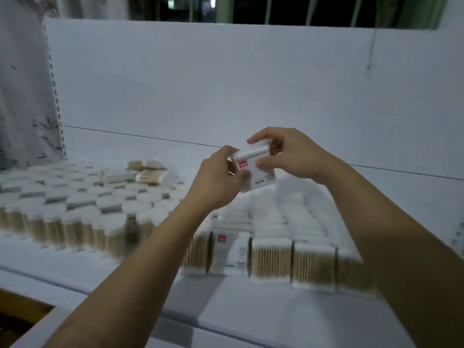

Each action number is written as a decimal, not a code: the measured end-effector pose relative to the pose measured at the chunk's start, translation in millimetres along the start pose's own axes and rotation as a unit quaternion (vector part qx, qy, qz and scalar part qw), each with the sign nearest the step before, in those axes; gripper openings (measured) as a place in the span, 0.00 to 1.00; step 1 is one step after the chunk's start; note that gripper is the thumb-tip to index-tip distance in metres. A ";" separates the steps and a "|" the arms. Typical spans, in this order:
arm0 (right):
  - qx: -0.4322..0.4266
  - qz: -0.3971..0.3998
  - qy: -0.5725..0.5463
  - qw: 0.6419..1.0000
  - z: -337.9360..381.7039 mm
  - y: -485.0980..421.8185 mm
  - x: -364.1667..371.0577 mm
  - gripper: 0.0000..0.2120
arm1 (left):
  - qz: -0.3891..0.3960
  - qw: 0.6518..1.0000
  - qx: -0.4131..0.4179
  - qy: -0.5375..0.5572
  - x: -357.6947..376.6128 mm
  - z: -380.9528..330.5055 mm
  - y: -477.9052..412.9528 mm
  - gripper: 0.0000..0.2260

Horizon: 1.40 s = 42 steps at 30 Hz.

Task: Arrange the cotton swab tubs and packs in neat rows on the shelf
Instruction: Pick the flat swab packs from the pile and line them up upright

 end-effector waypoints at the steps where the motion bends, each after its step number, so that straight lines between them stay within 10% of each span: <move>1: 0.002 -0.003 0.020 1.000 -5.0 11.9 -9.9 0.16 | 0.009 1.000 0.007 0.004 13.5 -8.1 4.5 0.15; 8: 0.049 -0.089 0.099 0.990 -59.2 113.5 -93.0 0.13 | 0.051 0.998 0.039 0.022 119.2 -77.1 55.3 0.27; 16: 0.230 -0.260 0.228 0.910 -143.6 238.4 -166.8 0.16 | 0.004 0.915 0.259 -0.310 231.0 -110.7 142.4 0.24; 42: 0.235 -0.188 0.171 0.938 -192.2 299.6 -101.7 0.19 | 0.016 0.899 0.248 -0.360 281.0 -100.4 170.1 0.27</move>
Point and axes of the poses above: each hand's wrist, its own y-axis away from the middle knuckle, its own x-axis out of the palm, z = x × y, the point moved 4 cm from there along -y, towards the middle knuckle, and after that the axes turned 11 degrees about -x, right-handed, at the moved point
